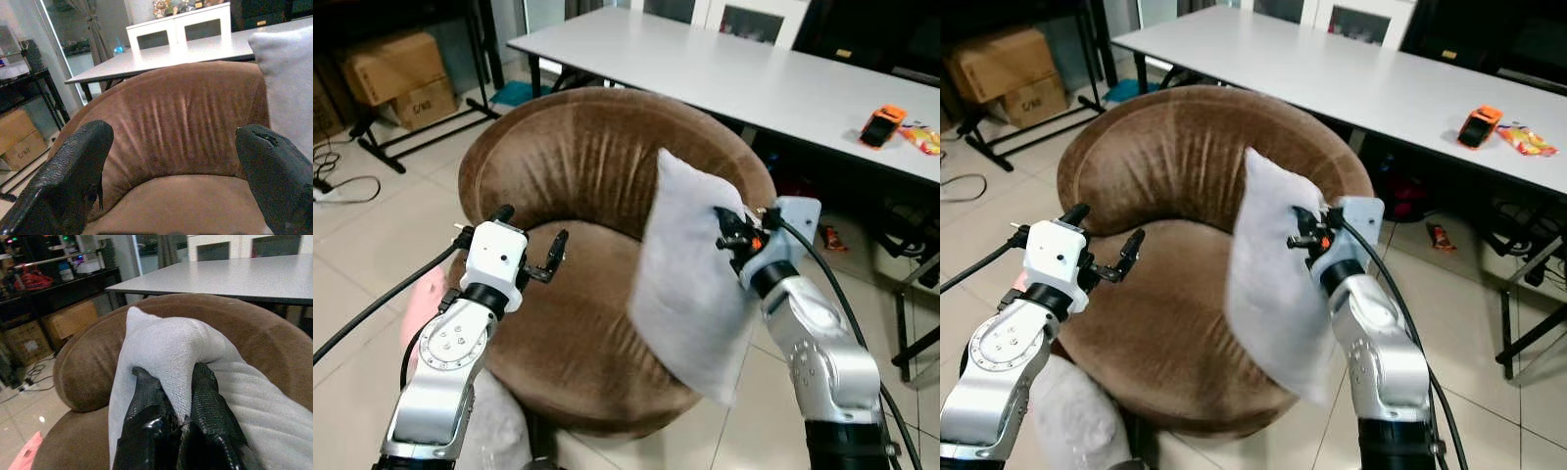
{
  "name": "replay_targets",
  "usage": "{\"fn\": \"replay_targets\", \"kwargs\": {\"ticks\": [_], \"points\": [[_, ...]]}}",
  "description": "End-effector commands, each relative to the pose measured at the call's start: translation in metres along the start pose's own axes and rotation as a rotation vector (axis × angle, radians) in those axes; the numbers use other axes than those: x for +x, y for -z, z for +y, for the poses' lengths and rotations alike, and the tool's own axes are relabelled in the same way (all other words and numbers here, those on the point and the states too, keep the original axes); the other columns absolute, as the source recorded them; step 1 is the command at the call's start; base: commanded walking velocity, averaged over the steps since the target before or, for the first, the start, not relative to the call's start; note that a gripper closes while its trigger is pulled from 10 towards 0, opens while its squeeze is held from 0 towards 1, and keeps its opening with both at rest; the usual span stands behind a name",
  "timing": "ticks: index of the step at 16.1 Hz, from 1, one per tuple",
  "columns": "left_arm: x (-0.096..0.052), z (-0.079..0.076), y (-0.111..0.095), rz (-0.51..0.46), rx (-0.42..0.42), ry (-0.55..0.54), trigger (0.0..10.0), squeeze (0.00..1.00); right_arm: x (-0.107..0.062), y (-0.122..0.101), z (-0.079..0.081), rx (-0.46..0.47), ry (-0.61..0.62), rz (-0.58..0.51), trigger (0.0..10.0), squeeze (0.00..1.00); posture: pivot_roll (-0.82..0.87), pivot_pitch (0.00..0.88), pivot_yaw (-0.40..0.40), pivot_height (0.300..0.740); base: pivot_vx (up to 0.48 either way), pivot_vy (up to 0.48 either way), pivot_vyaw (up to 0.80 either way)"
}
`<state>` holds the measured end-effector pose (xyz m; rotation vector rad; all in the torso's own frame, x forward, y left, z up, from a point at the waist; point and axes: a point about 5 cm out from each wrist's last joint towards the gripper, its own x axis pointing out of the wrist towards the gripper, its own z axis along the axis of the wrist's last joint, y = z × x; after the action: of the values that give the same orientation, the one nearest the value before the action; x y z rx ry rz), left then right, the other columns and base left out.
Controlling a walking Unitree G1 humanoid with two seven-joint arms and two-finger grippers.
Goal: Move the pillow to the sofa from floor
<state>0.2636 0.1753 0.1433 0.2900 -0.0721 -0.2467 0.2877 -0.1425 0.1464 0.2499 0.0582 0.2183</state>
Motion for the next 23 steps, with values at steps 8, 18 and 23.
{"fn": "replay_targets", "kwargs": {"ticks": [8,18,23], "points": [[0.002,-0.002,0.000,-0.011,0.002,-0.007,10.0,0.00,0.006,-0.022,0.012,-0.026,-0.031,-0.108,10.0,0.00,0.02,0.000,-0.068,0.740,0.305,0.000,0.20],[-0.003,-0.007,0.007,0.024,0.050,-0.013,10.0,0.00,0.010,-0.016,0.018,-0.088,-0.124,-0.044,10.0,0.00,0.03,0.000,-0.091,0.740,0.087,0.000,0.04],[-0.009,-0.011,0.015,0.067,0.081,0.094,10.0,0.00,0.028,-0.015,0.032,-0.120,-0.152,0.000,10.0,0.00,0.02,0.000,-0.088,0.740,0.000,0.000,0.00]]}}
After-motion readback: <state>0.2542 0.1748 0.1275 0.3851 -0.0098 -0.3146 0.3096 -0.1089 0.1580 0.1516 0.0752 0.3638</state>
